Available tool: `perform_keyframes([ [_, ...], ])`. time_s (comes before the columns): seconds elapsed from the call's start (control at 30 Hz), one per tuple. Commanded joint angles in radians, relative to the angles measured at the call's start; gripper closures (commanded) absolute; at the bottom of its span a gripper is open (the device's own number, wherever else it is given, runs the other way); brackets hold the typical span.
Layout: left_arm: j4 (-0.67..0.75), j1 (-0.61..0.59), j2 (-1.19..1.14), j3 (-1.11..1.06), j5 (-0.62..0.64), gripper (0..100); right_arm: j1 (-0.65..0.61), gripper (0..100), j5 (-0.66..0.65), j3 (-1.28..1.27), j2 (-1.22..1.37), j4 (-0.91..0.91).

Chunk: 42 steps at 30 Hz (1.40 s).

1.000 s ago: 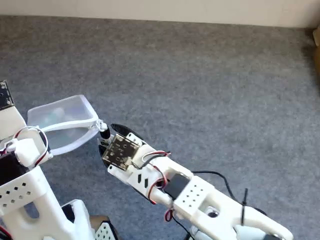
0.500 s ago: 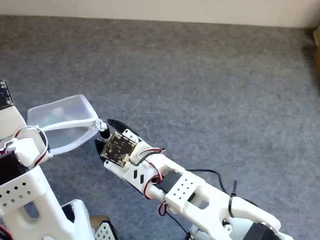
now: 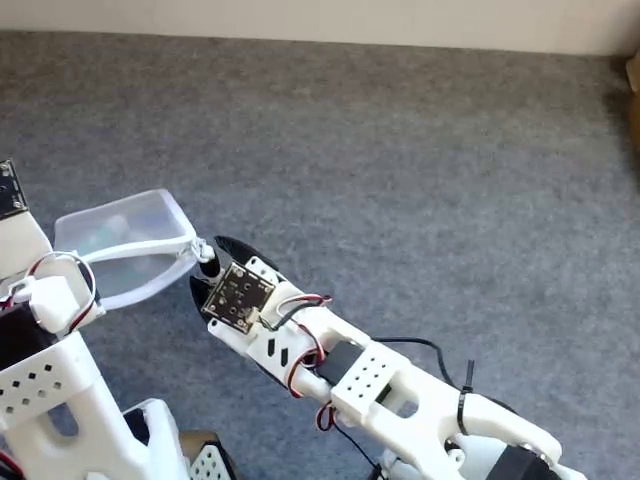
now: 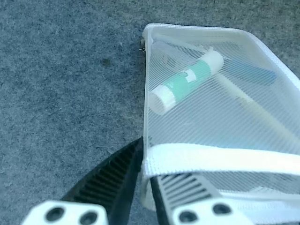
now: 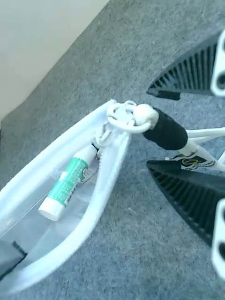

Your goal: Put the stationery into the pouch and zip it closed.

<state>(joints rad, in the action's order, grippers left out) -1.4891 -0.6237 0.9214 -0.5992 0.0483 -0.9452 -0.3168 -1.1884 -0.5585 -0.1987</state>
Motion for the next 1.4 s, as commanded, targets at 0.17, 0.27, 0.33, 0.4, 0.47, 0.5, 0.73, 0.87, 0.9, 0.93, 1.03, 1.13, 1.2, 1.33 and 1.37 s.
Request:
perform_keyframes([
  [0.17, 0.023, -0.002, 0.002, 0.008, -0.003, 99, 0.005, 80.7, 0.008, 0.061, -0.004, -0.024],
  [0.27, 0.023, -0.002, 0.002, 0.008, -0.003, 99, 0.005, 86.5, 0.008, 0.081, -0.004, -0.024],
  [0.33, 0.023, -0.002, 0.002, 0.008, -0.003, 99, 0.005, 88.6, 0.008, 0.085, -0.004, -0.024],
  [0.4, 0.023, -0.002, 0.002, 0.008, -0.003, 99, 0.005, 88.6, 0.008, 0.087, -0.004, -0.024],
  [0.47, 0.023, -0.002, 0.002, 0.008, -0.003, 99, 0.005, 88.6, 0.008, 0.087, -0.004, -0.024],
  [0.5, 0.023, -0.002, 0.002, 0.008, -0.003, 99, 0.005, 88.6, 0.008, 0.087, -0.004, -0.024],
  [0.73, 0.023, -0.002, 0.002, 0.008, -0.003, 99, 0.005, 88.6, 0.008, 0.174, 0.107, -0.022],
  [0.87, 0.021, -0.002, 0.002, 0.008, -0.003, 99, 0.012, 88.9, 0.008, 0.240, 0.214, -0.022],
  [0.9, 0.021, -0.002, 0.002, 0.008, -0.003, 99, 0.016, 88.9, 0.008, 0.245, 0.216, -0.022],
  [0.93, 0.021, -0.002, 0.002, 0.008, -0.003, 99, 0.019, 88.9, 0.008, 0.246, 0.214, -0.022],
  [1.03, 0.023, -0.002, 0.002, 0.008, -0.003, 99, 0.028, 89.0, 0.008, 0.249, 0.214, -0.022],
  [1.13, 0.023, -0.002, 0.002, 0.008, -0.003, 99, 0.035, 92.4, 0.006, 0.246, 0.214, -0.022],
  [1.2, 0.023, -0.002, 0.002, 0.008, -0.003, 99, 0.039, 96.6, 0.003, 0.246, 0.213, -0.021],
  [1.33, 0.025, -0.002, 0.001, 0.008, -0.003, 99, 0.038, 95.8, 0.005, 0.234, 0.127, -0.005],
  [1.37, 0.025, -0.002, 0.001, 0.008, -0.003, 99, 0.038, 94.1, 0.006, 0.216, 0.099, 0.016],
])
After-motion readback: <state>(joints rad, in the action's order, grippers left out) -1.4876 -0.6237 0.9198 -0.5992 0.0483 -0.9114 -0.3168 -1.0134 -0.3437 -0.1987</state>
